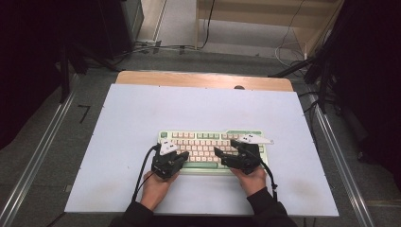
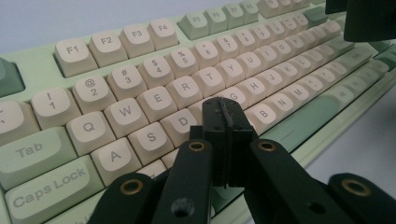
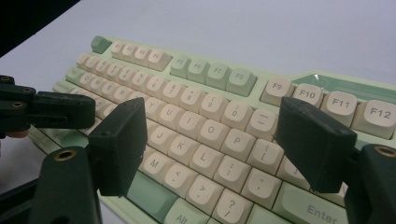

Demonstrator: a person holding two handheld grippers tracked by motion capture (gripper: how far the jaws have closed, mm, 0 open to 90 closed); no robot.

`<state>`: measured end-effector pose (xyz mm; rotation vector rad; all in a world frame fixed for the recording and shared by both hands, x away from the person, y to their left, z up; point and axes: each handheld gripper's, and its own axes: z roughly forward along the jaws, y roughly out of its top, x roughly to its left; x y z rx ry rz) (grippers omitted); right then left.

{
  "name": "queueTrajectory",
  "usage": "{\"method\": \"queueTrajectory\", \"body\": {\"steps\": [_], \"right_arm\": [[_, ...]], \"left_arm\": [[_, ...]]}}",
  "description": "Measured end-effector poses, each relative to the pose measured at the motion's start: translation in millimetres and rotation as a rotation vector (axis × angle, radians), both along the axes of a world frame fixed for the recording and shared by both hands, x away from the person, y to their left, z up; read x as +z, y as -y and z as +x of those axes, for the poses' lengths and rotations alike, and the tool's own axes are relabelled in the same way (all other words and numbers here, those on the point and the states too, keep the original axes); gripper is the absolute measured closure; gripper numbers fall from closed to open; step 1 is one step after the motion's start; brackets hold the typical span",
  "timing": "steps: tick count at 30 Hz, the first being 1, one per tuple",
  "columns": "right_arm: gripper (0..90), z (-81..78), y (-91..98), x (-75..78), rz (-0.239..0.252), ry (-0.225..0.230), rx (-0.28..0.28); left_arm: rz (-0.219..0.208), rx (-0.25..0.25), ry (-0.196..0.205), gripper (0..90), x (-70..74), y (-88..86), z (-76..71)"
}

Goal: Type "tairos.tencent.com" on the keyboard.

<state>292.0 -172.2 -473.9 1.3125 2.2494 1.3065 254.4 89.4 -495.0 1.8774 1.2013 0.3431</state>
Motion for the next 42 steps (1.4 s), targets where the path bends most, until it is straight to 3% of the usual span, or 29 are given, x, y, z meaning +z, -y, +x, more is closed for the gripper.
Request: {"method": "queueTrajectory", "body": {"steps": [7,12,17,21,25,35,42], "right_arm": [[23.1,-0.1,-0.6,-0.5,-0.005,-0.004,0.001],[23.2,-0.3,-0.5,-0.3,-0.004,-0.001,0.002],[23.2,0.1,-0.2,-0.7,-0.006,-0.002,0.001],[23.2,0.0,-1.1,-1.6,-0.011,-0.007,0.003],[23.2,-0.4,-1.7,-1.5,-0.011,-0.005,0.005],[23.2,-0.4,-1.6,-1.6,-0.011,-0.006,0.004],[23.2,-0.4,-2.0,-2.1,-0.015,-0.004,0.006]], "left_arm": [[-0.004,-0.007,-0.012,90.0,-2.3,-0.1,0.9],[-0.062,0.010,0.006,89.0,3.4,-7.3,-0.6],[-0.128,0.036,0.017,63.5,8.3,-18.3,1.2],[-0.120,0.066,0.020,43.5,9.9,-23.7,3.2],[-0.113,0.099,0.036,32.8,12.8,-26.9,3.3],[-0.112,0.131,0.044,32.4,15.7,-33.4,5.7],[-0.116,0.133,0.048,39.2,16.6,-34.6,8.1]]}}
